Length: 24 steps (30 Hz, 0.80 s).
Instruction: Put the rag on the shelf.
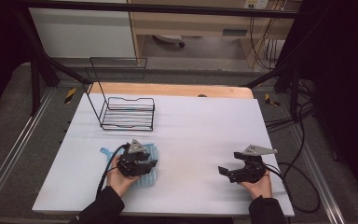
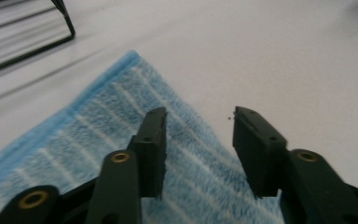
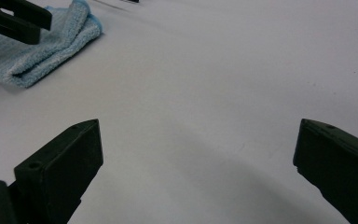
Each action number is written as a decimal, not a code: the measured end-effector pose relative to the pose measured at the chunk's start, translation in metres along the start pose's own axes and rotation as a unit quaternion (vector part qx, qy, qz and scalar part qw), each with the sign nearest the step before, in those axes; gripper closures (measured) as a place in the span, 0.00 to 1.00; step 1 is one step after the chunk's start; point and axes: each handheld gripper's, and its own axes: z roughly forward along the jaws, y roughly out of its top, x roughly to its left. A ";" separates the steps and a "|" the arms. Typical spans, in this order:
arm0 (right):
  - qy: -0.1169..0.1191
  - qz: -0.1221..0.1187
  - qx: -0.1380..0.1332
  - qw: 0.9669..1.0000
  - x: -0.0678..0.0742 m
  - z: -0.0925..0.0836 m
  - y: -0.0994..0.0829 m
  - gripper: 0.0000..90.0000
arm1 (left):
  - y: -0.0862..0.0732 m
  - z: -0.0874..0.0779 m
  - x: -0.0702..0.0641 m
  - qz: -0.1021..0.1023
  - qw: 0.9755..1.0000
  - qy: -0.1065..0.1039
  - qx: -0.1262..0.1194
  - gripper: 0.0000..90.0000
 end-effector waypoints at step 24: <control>0.041 -0.007 0.021 0.999 0.090 0.068 0.034 0.18 | -0.082 -0.085 0.063 -0.057 0.998 0.003 0.039 0.56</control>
